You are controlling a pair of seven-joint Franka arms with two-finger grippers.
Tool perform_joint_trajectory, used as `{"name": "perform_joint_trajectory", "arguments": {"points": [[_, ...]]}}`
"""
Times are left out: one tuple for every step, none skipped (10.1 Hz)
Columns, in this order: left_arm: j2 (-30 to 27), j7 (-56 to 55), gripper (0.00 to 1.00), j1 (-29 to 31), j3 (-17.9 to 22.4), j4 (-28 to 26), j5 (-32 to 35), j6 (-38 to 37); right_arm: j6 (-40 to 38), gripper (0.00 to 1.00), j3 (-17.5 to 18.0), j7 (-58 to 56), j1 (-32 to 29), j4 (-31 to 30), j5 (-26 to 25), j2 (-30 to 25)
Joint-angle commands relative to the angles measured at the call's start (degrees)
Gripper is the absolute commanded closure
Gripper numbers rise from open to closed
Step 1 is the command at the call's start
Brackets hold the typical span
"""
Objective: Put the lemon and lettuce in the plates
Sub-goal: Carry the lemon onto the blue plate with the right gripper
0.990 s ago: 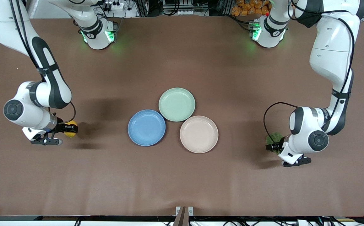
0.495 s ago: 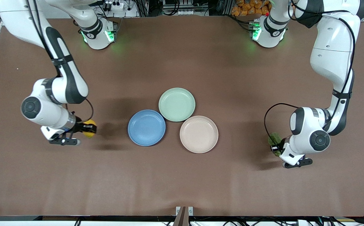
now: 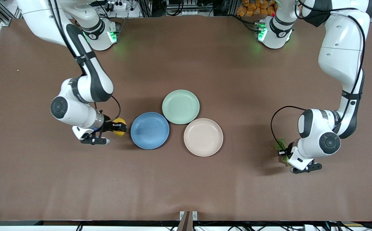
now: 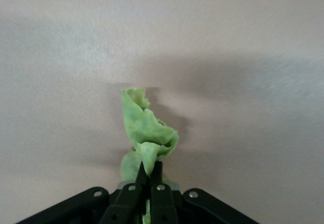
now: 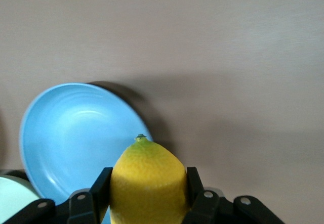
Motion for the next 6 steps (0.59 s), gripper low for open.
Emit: {"name": "perform_joint_trajectory", "arguments": {"points": [[-3.2, -4.8, 1.0, -1.8, -0.2, -1.0, 0.8, -0.4, 3.0, 0.95, -0.5, 1.5, 3.9, 3.4, 5.7, 4.5], [-3.5, -6.9, 1.0, -2.8, -0.7, -0.9, 0.8, -0.4, 4.1, 0.95, -0.6, 3.8, 5.4, 4.7, 5.7, 5.9], [-4.1, -9.2, 1.0, -3.0, -1.7, -1.0, 0.8, -0.4, 5.1, 0.94, -0.6, 5.9, 6.7, 5.6, 5.7, 7.2], [-4.6, -11.5, 1.0, -3.1, -3.1, -1.0, 0.7, -0.4, 6.5, 0.94, -0.6, 7.0, 7.6, 5.8, 5.7, 7.9], [-4.8, -15.0, 1.0, -3.3, -4.7, -0.8, 0.7, -0.4, 7.9, 0.93, -0.6, 7.0, 8.0, 5.8, 5.8, 8.6], [-4.9, -18.3, 1.0, -3.3, -6.5, -0.7, 0.8, -0.4, 8.8, 0.91, -0.6, 7.0, 8.4, 5.7, 5.8, 9.3]]}}
